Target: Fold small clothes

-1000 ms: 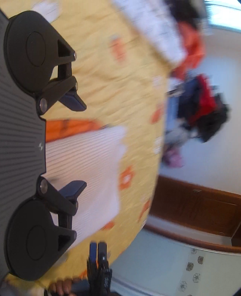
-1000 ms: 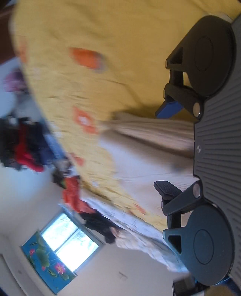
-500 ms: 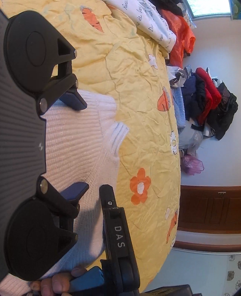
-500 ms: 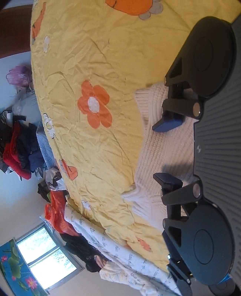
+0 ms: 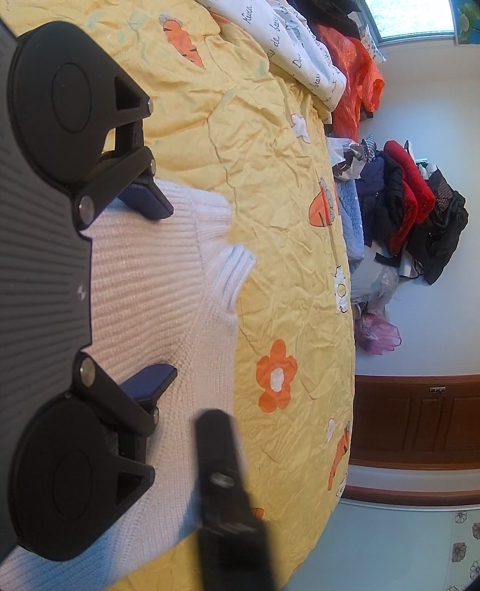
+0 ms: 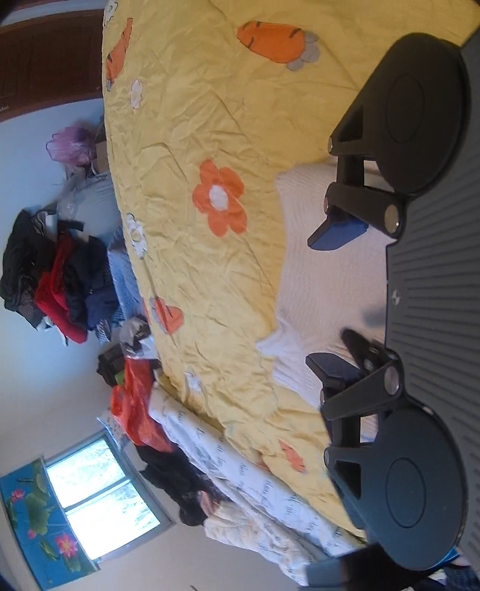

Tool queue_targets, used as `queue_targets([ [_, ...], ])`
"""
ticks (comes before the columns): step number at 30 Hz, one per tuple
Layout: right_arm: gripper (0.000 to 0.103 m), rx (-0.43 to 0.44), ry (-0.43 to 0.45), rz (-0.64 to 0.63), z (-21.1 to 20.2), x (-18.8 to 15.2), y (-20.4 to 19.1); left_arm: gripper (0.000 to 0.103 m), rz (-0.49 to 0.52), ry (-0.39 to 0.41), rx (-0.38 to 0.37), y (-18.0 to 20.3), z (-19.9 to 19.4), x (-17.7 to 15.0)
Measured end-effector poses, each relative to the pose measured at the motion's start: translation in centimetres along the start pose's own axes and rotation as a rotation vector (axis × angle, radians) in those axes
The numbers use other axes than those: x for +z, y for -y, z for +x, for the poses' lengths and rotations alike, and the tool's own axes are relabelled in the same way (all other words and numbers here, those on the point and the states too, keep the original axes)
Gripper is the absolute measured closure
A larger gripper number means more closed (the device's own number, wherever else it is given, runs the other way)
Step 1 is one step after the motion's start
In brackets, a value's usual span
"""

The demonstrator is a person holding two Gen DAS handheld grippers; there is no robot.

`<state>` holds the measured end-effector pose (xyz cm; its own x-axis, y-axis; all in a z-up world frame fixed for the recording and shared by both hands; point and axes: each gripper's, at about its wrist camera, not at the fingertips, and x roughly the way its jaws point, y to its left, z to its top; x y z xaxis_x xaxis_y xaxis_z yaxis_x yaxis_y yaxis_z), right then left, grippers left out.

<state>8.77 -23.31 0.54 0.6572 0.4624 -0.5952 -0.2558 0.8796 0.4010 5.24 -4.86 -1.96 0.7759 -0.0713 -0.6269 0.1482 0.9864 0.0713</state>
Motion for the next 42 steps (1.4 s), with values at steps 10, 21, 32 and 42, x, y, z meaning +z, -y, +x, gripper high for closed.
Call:
queue_targets([
  [10,0.045,-0.051,-0.005,-0.07,4.9,-1.1,1.8,0.017,-0.012,0.028,0.018,-0.1,0.3,-0.2],
  [21,0.032,-0.054,0.057,-0.063,-5.0,-3.7,1.7,0.016,-0.143,0.007,-0.073,-4.3,-9.6,-5.6],
  [32,0.082,0.005,-0.01,-0.169,-4.7,-4.1,1.2,0.025,-0.242,-0.068,-0.174,-3.9,-8.1,-5.5],
  [42,0.044,-0.045,0.033,-0.058,-5.5,-5.6,4.3,0.019,-0.204,0.008,-0.16,-4.5,-10.6,-8.1],
])
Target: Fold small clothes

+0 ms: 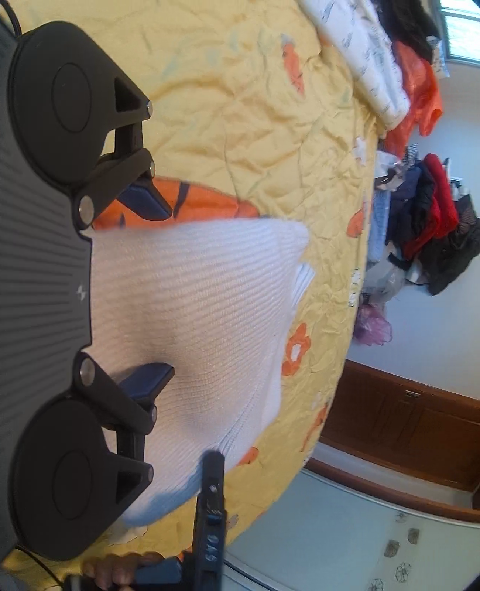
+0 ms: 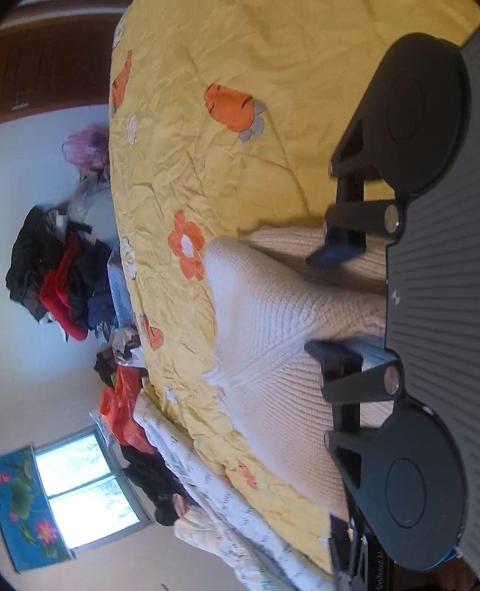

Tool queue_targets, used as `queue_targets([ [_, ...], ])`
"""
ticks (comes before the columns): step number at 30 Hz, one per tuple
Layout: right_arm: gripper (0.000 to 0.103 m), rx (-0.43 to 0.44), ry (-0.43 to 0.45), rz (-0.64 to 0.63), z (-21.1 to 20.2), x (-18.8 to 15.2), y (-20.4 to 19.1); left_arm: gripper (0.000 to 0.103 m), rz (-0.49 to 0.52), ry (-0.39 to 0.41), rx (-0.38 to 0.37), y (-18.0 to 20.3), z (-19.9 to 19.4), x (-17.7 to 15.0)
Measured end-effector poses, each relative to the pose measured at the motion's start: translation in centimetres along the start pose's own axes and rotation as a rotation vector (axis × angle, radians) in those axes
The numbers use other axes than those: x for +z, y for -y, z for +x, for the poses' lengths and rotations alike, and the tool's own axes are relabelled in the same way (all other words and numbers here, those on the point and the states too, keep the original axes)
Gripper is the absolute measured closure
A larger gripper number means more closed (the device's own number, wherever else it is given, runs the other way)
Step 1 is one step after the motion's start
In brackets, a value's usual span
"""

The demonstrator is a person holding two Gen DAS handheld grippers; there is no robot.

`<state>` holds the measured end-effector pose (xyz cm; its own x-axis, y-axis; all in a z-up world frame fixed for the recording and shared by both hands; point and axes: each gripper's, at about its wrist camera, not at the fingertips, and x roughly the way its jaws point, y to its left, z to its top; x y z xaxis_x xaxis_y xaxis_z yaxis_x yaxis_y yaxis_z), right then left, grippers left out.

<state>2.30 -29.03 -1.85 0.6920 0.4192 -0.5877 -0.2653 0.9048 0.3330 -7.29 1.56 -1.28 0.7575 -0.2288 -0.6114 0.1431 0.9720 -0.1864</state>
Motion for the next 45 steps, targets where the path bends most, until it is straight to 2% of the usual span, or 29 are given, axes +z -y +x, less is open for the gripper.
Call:
queue_targets([
  [1,0.039,-0.007,0.0,0.024,-1.0,0.1,-0.1,0.019,0.026,0.013,0.012,-0.1,-1.0,-0.4],
  [2,0.039,0.018,0.014,0.046,-2.2,0.0,0.0,0.019,0.054,0.029,0.011,-0.2,-2.2,-1.0],
  [5,0.035,0.143,0.003,0.12,-4.7,-1.0,0.3,0.019,0.104,0.048,-0.026,-0.5,-4.7,-2.8],
  [7,0.035,0.141,-0.04,0.116,-4.9,-1.9,0.0,0.019,0.147,0.032,-0.023,-0.1,-5.0,-3.9],
  [9,0.035,0.112,-0.08,0.089,-4.4,-2.7,-0.6,0.02,0.181,-0.01,0.027,0.3,-4.0,-4.7],
  [10,0.037,0.12,-0.095,0.085,-4.1,-3.0,-0.7,0.029,0.182,-0.021,0.05,0.3,-3.4,-4.8],
  [11,0.039,0.13,-0.111,0.08,-3.7,-3.4,-1.0,0.043,0.172,-0.018,0.063,0.2,-2.9,-4.7],
  [12,0.041,0.128,-0.116,0.06,-3.3,-3.7,-1.4,0.048,0.15,-0.014,0.048,-0.2,-2.3,-4.4],
  [13,0.047,0.121,-0.112,0.028,-3.1,-3.9,-1.8,0.06,0.138,-0.013,0.043,-0.2,-2.0,-4.1],
  [14,0.064,0.109,-0.103,0.001,-2.9,-4.0,-1.9,0.076,0.144,-0.012,0.039,-0.1,-1.7,-3.8],
  [16,0.084,0.117,-0.115,-0.016,-3.1,-3.4,-1.8,0.081,0.212,0.017,0.058,1.0,-2.2,-3.6],
  [18,0.086,0.112,-0.1,-0.044,-4.3,-2.4,-1.9,0.084,0.264,0.032,0.081,1.4,-2.6,-3.9],
  [20,0.086,0.075,-0.111,-0.086,-4.3,-2.5,-1.8,0.084,0.209,-0.028,0.079,0.3,-1.0,-4.2],
  [21,0.085,0.062,-0.147,-0.092,-3.2,-3.3,-1.3,0.084,0.189,-0.028,0.082,0.0,-0.5,-4.5],
  [22,0.078,0.065,-0.119,-0.102,-2.9,-4.3,-1.1,0.084,0.192,-0.015,0.092,0.2,-0.5,-4.7],
  [24,0.076,0.062,-0.083,-0.086,-3.3,-4.7,-1.2,0.083,0.197,-0.022,0.083,0.7,-1.1,-4.5],
  [26,0.061,0.049,-0.067,-0.058,-4.3,-4.6,-1.5,0.081,0.222,-0.021,0.068,0.8,-2.6,-4.5],
  [28,0.046,-0.011,-0.041,-0.047,-6.4,-4.5,-2.1,0.08,0.246,-0.021,0.065,0.7,-4.7,-4.5],
  [30,0.048,-0.01,0.005,-0.045,-9.1,-5.0,-2.8,0.075,0.241,0.004,0.075,0.7,-6.7,-4.4],
  [33,0.047,0.062,0.063,-0.044,-11.7,-5.4,-4.5,0.068,0.228,0.049,0.054,2.0,-7.5,-3.9],
  [36,0.044,0.111,0.082,-0.09,-10.4,-4.6,-6.9,0.066,0.304,0.118,0.055,5.0,-6.1,-3.6],
  [37,0.044,0.119,0.087,-0.099,-9.6,-4.3,-7.3,0.066,0.334,0.115,0.055,5.8,-4.9,-3.7],
  [39,0.039,0.107,0.051,-0.105,-6.9,-4.0,-7.3,0.064,0.343,0.026,0.085,6.1,-1.8,-4.1],
  [41,0.056,0.034,-0.094,-0.073,-3.1,-4.9,-5.9,0.064,0.335,0.032,0.087,5.8,-1.1,-4.4],
  [42,0.055,0.038,-0.061,-0.089,-3.2,-5.5,-5.9,0.064,0.344,0.028,0.087,5.9,-1.6,-4.3],
  [43,0.055,0.037,-0.068,-0.102,-3.7,-5.4,-6.2,0.064,0.328,0.035,0.071,5.8,-2.7,-4.1],
  [45,0.049,0.03,-0.071,-0.082,-5.7,-5.2,-7.1,0.056,0.28,0.056,0.034,5.4,-5.1,-4.1],
])
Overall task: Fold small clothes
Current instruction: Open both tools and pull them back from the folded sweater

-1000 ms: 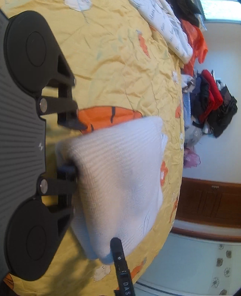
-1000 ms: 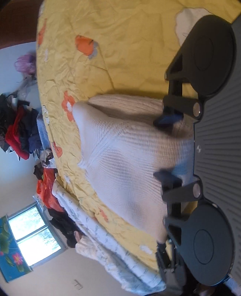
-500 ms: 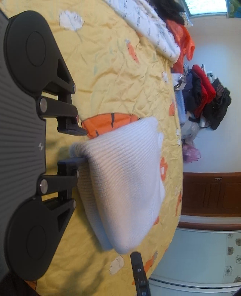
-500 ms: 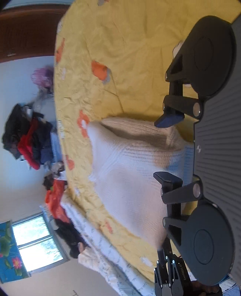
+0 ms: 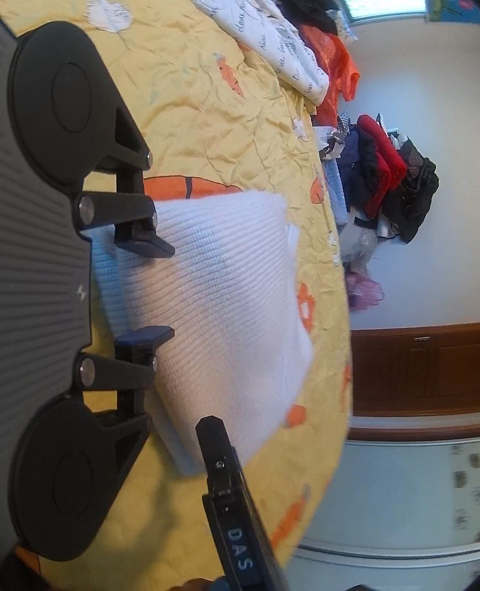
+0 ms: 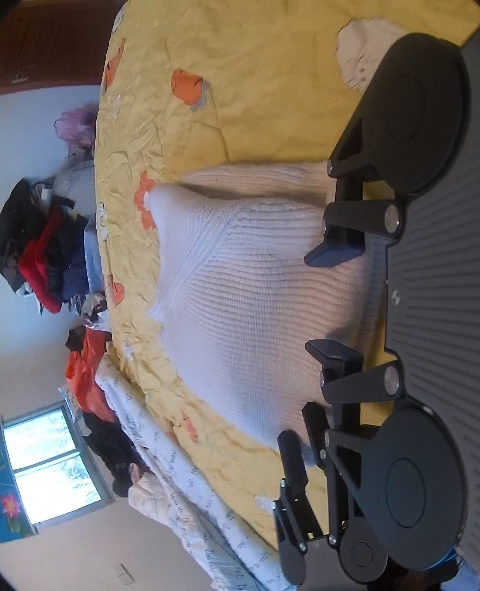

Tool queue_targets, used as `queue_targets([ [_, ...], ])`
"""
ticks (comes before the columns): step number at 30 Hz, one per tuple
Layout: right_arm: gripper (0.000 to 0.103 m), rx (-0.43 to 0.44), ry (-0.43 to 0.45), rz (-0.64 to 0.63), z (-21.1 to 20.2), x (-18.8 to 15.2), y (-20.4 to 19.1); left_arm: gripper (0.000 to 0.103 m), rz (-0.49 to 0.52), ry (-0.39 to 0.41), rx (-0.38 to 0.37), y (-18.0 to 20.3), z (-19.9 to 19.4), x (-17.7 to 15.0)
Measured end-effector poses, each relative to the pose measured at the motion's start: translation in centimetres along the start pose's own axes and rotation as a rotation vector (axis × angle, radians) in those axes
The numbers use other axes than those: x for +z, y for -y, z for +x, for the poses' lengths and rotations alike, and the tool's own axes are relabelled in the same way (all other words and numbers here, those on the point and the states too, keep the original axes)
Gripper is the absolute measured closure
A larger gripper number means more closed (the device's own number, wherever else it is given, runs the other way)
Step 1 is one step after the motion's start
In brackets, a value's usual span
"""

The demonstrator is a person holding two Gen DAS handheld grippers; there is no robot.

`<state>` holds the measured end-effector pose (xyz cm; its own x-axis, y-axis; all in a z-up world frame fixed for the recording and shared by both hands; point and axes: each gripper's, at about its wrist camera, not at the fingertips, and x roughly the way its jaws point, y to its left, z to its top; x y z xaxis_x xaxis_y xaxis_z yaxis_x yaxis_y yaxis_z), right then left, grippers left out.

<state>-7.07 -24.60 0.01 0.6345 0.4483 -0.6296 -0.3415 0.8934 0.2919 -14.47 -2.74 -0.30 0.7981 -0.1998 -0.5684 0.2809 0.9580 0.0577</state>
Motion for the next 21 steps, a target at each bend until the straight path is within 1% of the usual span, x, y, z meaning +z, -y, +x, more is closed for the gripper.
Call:
queue_targets([
  [1,0.04,0.013,0.022,0.002,-1.4,-0.4,-0.5,0.037,-0.023,0.007,-0.005,-0.2,-0.8,-0.1],
  [2,0.029,0.017,0.043,0.002,-2.4,-0.7,-0.8,0.013,-0.064,0.015,0.0,-0.4,-1.5,-0.4],
  [3,0.023,0.017,0.062,0.01,-3.5,-1.4,-1.0,0.005,-0.12,0.017,0.001,-0.5,-2.0,-0.8],
  [4,0.017,0.021,0.061,0.021,-3.9,-2.0,-1.1,0.003,-0.15,0.019,-0.006,-0.6,-2.0,-1.2],
  [5,0.017,0.017,0.037,0.026,-3.7,-2.8,-1.2,0.003,-0.162,0.02,-0.01,-0.4,-1.7,-1.5],
  [6,0.017,-0.002,0.012,0.018,-3.2,-3.4,-1.3,0.003,-0.151,0.01,0.003,-0.1,-1.1,-1.8],
  [8,0.018,-0.079,-0.022,-0.002,-1.5,-4.4,-1.5,0.003,-0.118,-0.017,0.067,0.6,0.9,-2.3],
  [9,0.018,-0.114,-0.034,0.003,-0.6,-4.7,-1.5,0.003,-0.108,-0.043,0.087,0.8,1.9,-2.7],
  [10,0.017,-0.146,-0.046,0.014,0.2,-4.9,-1.3,0.003,-0.107,-0.099,0.109,0.8,3.1,-3.0],
  [11,0.014,-0.182,-0.06,0.022,0.9,-4.9,-1.2,0.003,-0.115,-0.137,0.115,0.6,3.9,-3.1],
  [12,0.012,-0.227,-0.077,0.022,1.6,-5.0,-1.2,0.003,-0.13,-0.156,0.108,0.2,4.4,-3.4],
  [13,0.009,-0.268,-0.095,0.018,2.1,-5.0,-1.2,0.002,-0.133,-0.134,0.112,0.0,4.3,-3.6],
  [14,0.004,-0.302,-0.102,0.01,2.5,-5.1,-1.2,0.002,-0.129,-0.131,0.118,-0.1,4.4,-3.6],
  [15,0.002,-0.313,-0.093,-0.001,2.7,-5.3,-1.3,0.001,-0.123,-0.131,0.117,-0.1,4.6,-3.7],
  [17,0.001,-0.32,-0.075,-0.011,3.1,-5.7,-1.3,0.0,-0.119,-0.092,0.115,-0.3,4.6,-4.2],
  [18,0.001,-0.346,-0.061,-0.021,3.3,-5.9,-1.4,0.0,-0.117,-0.06,0.115,-0.3,4.6,-4.7],
  [21,0.0,-0.4,-0.026,-0.016,4.2,-5.9,-1.5,0.0,-0.12,-0.055,0.117,-0.1,4.5,-5.0],
])
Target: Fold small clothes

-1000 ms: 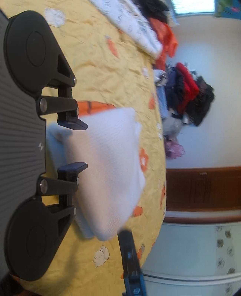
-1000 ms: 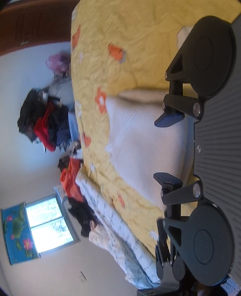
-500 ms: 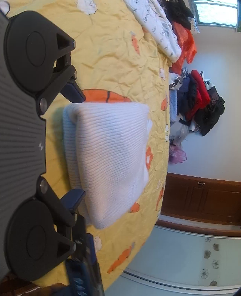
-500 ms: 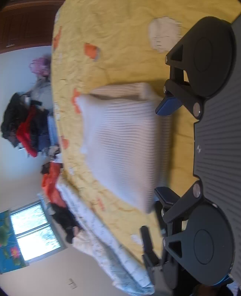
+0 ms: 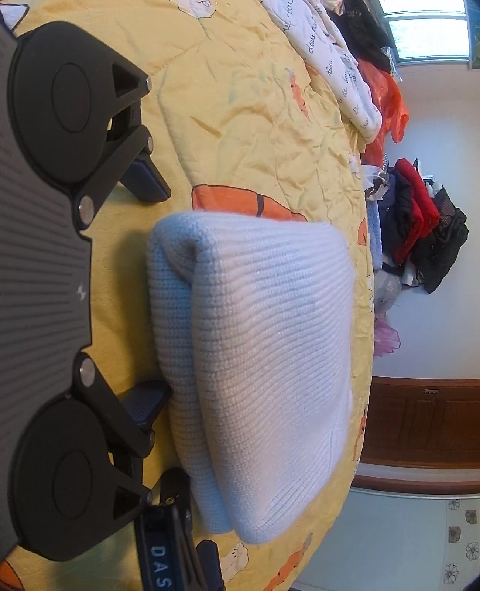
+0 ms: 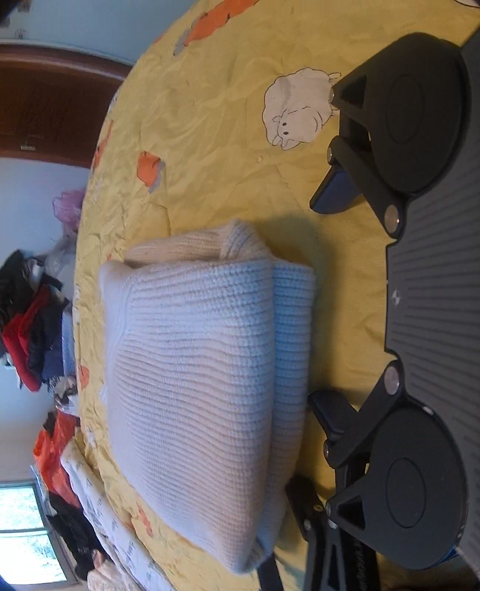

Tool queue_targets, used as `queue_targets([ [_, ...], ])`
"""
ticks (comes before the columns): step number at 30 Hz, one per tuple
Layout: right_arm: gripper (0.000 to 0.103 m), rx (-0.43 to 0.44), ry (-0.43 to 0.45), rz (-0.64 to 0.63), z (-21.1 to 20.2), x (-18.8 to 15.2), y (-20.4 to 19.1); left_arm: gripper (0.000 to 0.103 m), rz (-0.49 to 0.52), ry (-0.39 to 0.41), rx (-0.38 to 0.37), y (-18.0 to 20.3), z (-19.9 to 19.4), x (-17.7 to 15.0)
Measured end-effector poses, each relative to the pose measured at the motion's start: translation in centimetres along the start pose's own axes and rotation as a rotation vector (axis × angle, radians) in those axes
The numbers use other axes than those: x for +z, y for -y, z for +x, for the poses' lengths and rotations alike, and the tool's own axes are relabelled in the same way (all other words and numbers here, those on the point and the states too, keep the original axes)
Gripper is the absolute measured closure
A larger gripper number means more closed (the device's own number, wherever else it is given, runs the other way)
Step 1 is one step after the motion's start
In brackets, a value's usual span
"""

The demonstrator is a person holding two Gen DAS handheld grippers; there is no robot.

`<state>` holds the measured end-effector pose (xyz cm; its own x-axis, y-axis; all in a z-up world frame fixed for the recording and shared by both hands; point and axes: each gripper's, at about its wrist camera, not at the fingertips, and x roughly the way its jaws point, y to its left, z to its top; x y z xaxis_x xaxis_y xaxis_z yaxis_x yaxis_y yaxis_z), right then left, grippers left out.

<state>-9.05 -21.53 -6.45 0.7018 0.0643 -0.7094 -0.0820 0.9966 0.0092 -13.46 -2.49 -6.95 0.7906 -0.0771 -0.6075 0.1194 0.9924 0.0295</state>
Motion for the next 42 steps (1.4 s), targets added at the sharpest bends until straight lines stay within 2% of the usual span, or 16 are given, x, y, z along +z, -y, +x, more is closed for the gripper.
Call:
queue_targets([
  [2,0.0,-0.017,-0.005,0.019,0.3,0.3,-0.1,0.0,0.001,0.003,-0.006,-0.1,0.0,0.0],
  [6,0.0,-0.004,0.062,0.022,0.7,-0.4,0.2,0.0,0.003,0.003,-0.011,-0.2,0.1,0.0],
  [9,0.0,-0.004,0.08,0.011,0.9,-0.4,0.2,0.0,0.008,0.003,-0.018,-0.3,0.3,0.3],
  [20,0.0,-0.004,0.089,0.009,1.0,-0.6,0.2,0.0,0.012,-0.01,-0.016,-0.4,0.5,0.4],
  [24,0.0,-0.001,0.089,0.007,0.9,-0.6,0.3,0.0,0.015,-0.038,-0.018,-0.5,0.5,0.6],
  [26,0.0,0.001,0.088,0.006,0.9,-0.6,0.3,0.0,0.023,-0.082,-0.028,-0.7,0.7,1.2],
  [32,0.0,0.002,0.088,0.006,0.8,-0.7,0.3,0.0,0.093,-0.331,-0.096,-1.5,1.8,4.0],
  [34,0.0,0.001,0.089,0.005,0.8,-0.6,0.3,0.0,0.104,-0.371,-0.107,-1.5,2.2,4.5],
  [37,0.0,0.001,0.088,0.005,0.7,-0.7,0.3,0.0,0.079,-0.355,-0.086,-1.5,2.5,4.4],
  [42,0.0,0.002,0.088,0.005,0.7,-0.7,0.3,0.0,0.023,-0.19,-0.04,-1.2,1.3,2.3],
])
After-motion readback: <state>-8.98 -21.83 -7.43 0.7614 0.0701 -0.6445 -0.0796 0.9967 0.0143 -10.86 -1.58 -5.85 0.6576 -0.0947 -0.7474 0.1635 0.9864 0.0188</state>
